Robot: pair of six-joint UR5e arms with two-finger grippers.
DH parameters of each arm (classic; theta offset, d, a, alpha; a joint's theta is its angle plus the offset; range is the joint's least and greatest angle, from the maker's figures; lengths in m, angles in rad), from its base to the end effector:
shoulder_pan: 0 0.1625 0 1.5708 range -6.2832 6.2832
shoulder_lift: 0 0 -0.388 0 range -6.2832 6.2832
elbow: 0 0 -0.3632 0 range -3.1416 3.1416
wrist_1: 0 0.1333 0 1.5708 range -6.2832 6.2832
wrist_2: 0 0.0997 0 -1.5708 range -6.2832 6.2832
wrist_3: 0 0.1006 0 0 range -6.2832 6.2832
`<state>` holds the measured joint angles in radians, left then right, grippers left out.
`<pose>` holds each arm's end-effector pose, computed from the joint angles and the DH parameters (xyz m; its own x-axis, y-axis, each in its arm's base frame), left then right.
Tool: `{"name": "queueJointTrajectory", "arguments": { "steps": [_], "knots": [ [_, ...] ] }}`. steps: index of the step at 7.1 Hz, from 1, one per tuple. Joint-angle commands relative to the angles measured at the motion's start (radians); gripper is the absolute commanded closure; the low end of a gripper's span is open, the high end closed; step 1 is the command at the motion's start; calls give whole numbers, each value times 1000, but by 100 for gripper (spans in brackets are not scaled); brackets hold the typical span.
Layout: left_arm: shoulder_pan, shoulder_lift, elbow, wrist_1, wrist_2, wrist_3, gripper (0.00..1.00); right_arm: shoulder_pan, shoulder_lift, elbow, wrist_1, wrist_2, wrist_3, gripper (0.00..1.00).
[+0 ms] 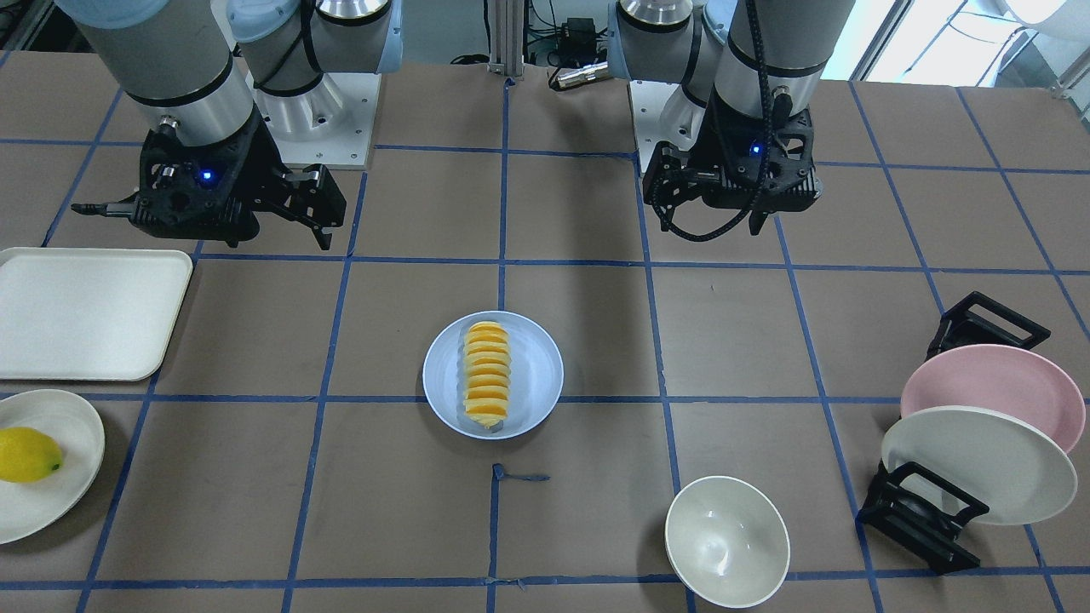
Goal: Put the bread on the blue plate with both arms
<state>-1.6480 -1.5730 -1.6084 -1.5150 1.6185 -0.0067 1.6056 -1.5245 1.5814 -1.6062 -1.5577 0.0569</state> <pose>-0.1640 -0.4538 0.4372 -0.9964 0.0696 -0.0476 0.0704 0.9974 -0.0163 0.1512 -0.4731 0.4267 -0.9997 0.0224 -0.0118 0.0221 0.9995 0.0222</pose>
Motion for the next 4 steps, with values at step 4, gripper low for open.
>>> {"name": "queueJointTrajectory", "arguments": {
  "steps": [4],
  "knots": [
    [0,-1,-2,33,-5,5,0,-6,-8,0,-14,2,1,0]
  ]
}}
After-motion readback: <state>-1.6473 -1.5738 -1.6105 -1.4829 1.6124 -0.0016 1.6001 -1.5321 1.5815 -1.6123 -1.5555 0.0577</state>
